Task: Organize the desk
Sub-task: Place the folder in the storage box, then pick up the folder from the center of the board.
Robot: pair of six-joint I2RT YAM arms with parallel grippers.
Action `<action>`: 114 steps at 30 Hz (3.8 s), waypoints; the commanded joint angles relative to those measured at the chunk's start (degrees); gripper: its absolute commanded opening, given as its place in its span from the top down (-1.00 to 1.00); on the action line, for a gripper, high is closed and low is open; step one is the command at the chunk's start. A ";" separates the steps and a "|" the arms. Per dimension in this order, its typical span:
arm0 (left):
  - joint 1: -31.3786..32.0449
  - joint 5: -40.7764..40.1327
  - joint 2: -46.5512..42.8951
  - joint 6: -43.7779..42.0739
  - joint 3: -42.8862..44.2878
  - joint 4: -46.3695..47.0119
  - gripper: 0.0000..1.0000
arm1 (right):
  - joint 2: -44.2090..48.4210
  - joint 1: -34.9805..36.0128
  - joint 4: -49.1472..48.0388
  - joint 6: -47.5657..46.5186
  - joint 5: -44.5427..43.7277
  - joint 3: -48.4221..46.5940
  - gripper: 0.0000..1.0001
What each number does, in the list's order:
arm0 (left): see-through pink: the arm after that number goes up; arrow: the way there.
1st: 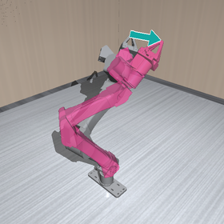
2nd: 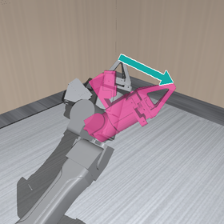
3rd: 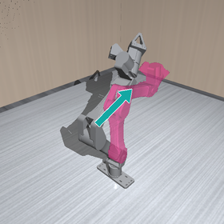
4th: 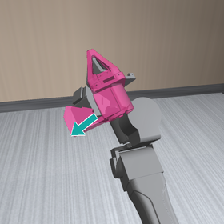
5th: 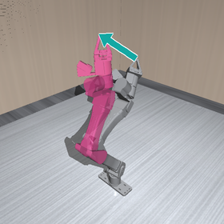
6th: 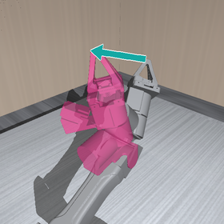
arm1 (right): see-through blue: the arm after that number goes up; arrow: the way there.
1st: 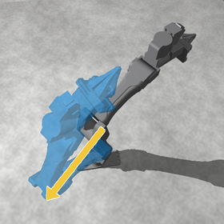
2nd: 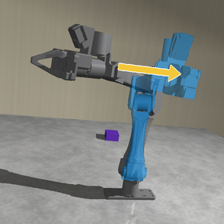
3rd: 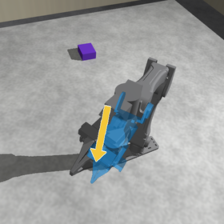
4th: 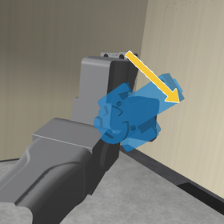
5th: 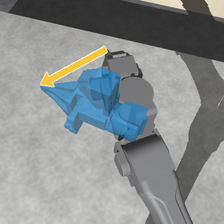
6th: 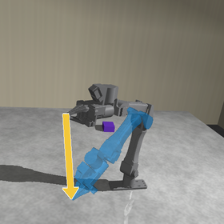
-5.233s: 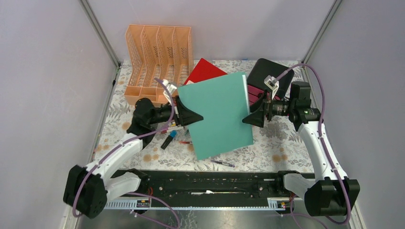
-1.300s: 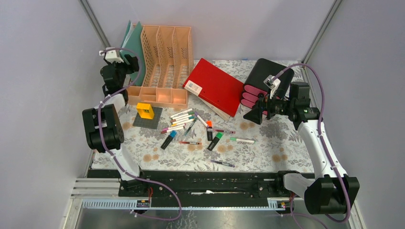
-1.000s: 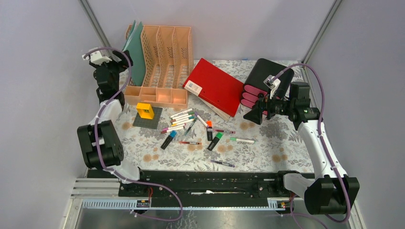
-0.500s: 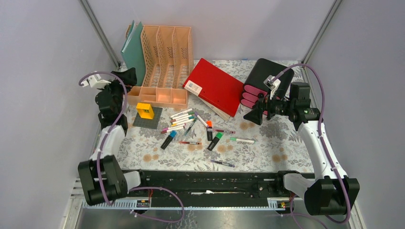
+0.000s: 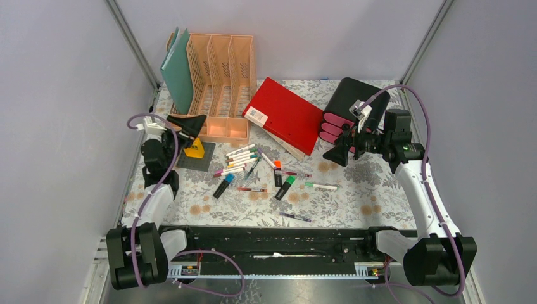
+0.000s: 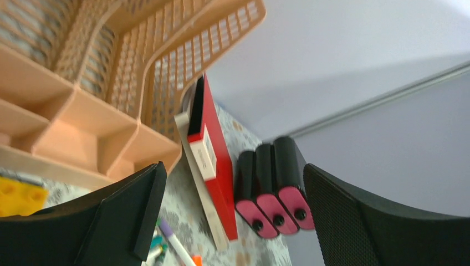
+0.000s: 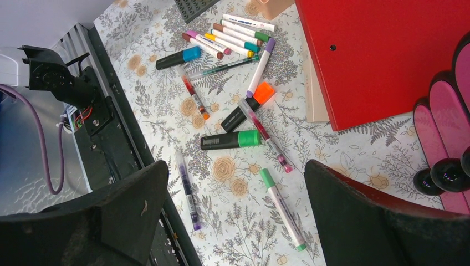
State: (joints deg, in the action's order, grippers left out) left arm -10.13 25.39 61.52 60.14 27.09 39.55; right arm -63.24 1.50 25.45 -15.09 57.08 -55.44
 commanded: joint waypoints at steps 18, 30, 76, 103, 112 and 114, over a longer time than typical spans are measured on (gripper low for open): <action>29.20 -17.24 8.90 4.53 -4.56 5.49 -0.97 | -0.40 0.08 1.21 -2.66 1.20 -0.41 -0.99; 31.47 -12.95 27.35 3.52 1.44 19.02 -0.96 | -0.58 0.08 1.64 -3.10 1.19 -0.55 -0.99; 33.00 -15.54 52.90 12.25 20.95 24.49 -0.03 | -0.84 0.09 2.54 -3.98 1.28 -0.87 -0.99; 33.67 -17.93 54.42 6.63 26.06 21.37 0.74 | -0.39 0.08 2.59 -3.98 1.54 -0.90 -0.99; 34.76 -19.44 44.46 -0.58 21.38 17.80 1.00 | -0.39 0.09 2.54 -4.13 2.01 -0.74 -0.99; 34.95 -19.48 42.65 0.24 20.00 17.59 1.00 | -0.32 0.08 2.60 -4.39 2.41 -0.62 -0.99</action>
State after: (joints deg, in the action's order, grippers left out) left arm 24.27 7.01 110.50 63.79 48.99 54.94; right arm -64.47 1.50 28.01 -18.26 57.17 -55.44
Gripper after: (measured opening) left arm 0.270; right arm 0.994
